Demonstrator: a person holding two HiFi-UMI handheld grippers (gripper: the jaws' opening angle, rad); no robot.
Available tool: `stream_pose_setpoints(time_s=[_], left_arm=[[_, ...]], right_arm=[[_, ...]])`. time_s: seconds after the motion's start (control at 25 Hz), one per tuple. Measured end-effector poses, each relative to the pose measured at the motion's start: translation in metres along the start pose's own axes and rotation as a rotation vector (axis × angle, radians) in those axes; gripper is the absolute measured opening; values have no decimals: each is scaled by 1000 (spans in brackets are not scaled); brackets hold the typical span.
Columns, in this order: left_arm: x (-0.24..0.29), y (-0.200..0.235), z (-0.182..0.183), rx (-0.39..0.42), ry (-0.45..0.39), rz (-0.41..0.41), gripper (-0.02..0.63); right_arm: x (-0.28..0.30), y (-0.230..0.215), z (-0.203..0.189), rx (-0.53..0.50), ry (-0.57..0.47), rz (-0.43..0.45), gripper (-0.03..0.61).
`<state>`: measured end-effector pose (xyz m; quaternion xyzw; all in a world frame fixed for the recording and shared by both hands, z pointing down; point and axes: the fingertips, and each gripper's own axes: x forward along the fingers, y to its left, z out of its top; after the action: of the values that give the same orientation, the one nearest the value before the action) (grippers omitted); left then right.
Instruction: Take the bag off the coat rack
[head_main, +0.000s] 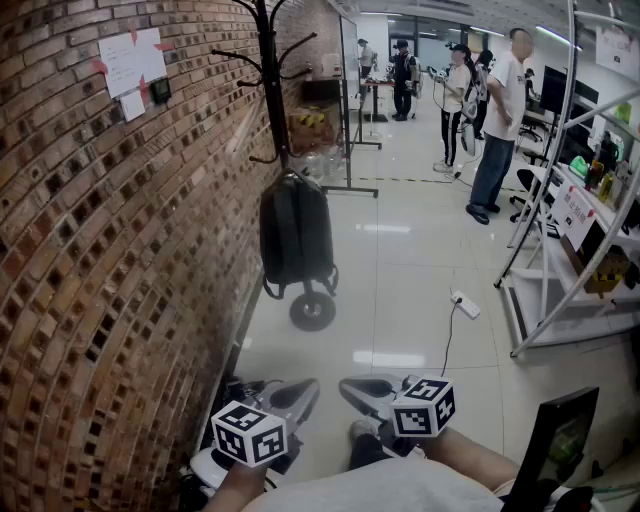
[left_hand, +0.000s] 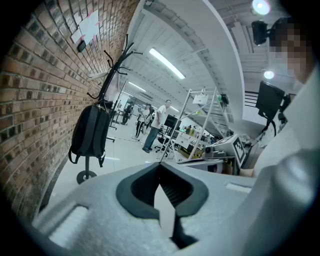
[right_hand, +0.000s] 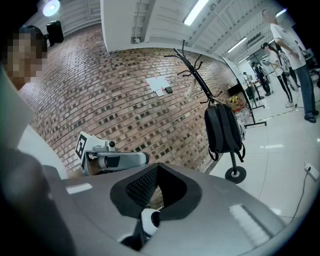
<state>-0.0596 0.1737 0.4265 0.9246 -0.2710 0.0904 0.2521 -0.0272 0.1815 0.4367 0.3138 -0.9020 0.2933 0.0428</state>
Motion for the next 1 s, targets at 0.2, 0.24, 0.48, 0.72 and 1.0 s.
stream_pose_setpoints(time_s=[0.2, 0.24, 0.48, 0.72, 1.0], left_arm=[[42, 24, 15, -26, 11, 4, 0], [51, 30, 19, -31, 15, 3, 0], [118, 70, 60, -32, 26, 1, 0], [184, 88, 115, 13, 11, 7, 0], [211, 91, 166, 98, -57, 53, 0]], right_arm=[[9, -44, 19, 20, 16, 5, -2], [12, -54, 23, 24, 20, 5, -2], [26, -126, 76, 26, 1, -8, -2], [20, -190, 141, -5, -37, 0, -2], [9, -223, 196, -78, -88, 19, -2]])
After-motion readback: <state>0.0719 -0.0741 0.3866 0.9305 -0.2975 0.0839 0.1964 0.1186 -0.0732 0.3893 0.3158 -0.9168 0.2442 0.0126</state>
